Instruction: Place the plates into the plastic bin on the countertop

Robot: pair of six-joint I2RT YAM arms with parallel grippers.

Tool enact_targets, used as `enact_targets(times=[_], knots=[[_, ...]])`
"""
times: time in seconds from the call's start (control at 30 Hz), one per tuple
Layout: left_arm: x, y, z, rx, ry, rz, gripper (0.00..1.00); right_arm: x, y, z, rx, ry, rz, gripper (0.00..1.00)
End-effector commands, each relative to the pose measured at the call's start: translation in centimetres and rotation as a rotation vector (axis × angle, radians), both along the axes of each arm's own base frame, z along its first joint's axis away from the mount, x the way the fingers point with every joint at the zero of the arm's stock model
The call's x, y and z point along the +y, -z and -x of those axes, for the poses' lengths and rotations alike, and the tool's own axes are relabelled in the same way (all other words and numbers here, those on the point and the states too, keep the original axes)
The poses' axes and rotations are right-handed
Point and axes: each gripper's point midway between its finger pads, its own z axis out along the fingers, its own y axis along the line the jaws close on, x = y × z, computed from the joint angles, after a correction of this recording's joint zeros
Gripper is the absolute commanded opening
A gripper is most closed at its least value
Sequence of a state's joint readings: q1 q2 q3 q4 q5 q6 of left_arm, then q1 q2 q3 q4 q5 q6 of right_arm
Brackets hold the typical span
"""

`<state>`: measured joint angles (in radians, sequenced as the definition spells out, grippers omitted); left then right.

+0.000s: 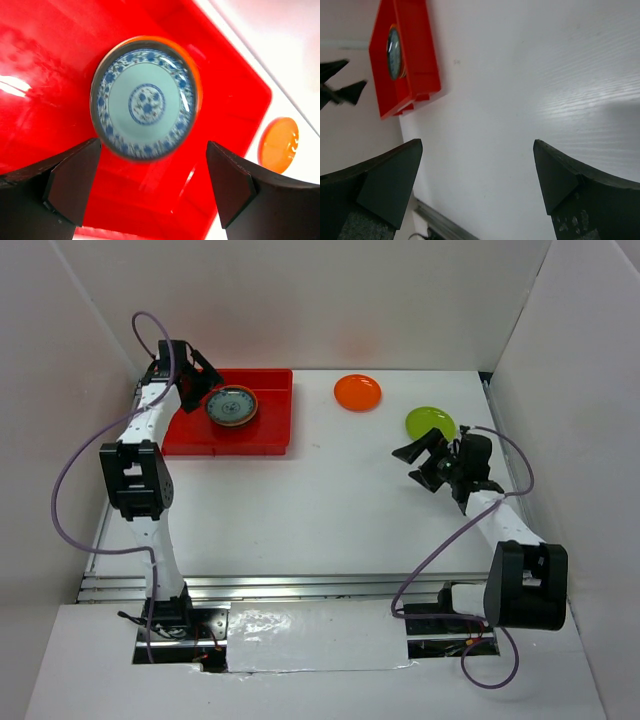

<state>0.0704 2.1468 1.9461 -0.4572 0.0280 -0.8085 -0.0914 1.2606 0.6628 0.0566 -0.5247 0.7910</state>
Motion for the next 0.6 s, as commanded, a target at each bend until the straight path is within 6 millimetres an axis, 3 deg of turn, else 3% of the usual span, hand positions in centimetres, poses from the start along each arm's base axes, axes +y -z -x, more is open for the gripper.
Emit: enact_targets(times=[0.0, 0.03, 0.17, 0.23, 0.27, 0.33, 0.37, 0.43, 0.47, 0.53, 0.57], knots=[[1.7, -5.8, 3.4, 0.014, -0.091, -0.193, 0.99, -3.9, 0.7, -2.0, 0.055, 0.164, 0.079, 1.00], [1.9, -5.7, 3.5, 0.016, -0.076, -0.196, 0.99, -5.6, 1.3, -2.6, 0.080, 0.222, 0.095, 1.00], [2.8, -2.8, 4.9, 0.119, -0.056, -0.176, 0.99, -8.7, 2.6, -3.7, 0.139, 0.303, 0.116, 1.00], [2.6, -2.5, 6.0, 0.144, -0.049, -0.167, 0.99, -11.1, 2.7, -4.3, 0.165, 0.383, 0.137, 1.00], [1.8, -2.7, 7.1, 0.129, -0.034, -0.170, 0.99, -12.2, 3.9, -4.5, 0.200, 0.425, 0.155, 1.00], [0.2, -3.4, 8.3, 0.087, 0.002, -0.197, 0.99, -13.8, 3.8, -5.7, 0.200, 0.471, 0.163, 1.00], [-2.3, -4.1, 10.1, 0.066, 0.052, -0.216, 0.99, -14.0, 5.4, -6.0, 0.244, 0.475, 0.165, 1.00], [-4.1, -5.0, 11.3, 0.035, 0.092, -0.249, 0.99, -14.8, 5.2, -7.8, 0.242, 0.481, 0.154, 1.00], [-6.2, -5.5, 12.8, 0.021, 0.143, -0.251, 0.99, -14.8, 6.8, -8.3, 0.281, 0.476, 0.140, 0.99], [-7.9, -6.0, 14.0, -0.007, 0.190, -0.262, 0.99, -15.3, 6.6, -9.9, 0.270, 0.479, 0.101, 0.95], [-9.2, -6.3, 15.4, -0.016, 0.221, -0.265, 0.99, -15.4, 8.0, -10.2, 0.303, 0.481, 0.086, 0.92]])
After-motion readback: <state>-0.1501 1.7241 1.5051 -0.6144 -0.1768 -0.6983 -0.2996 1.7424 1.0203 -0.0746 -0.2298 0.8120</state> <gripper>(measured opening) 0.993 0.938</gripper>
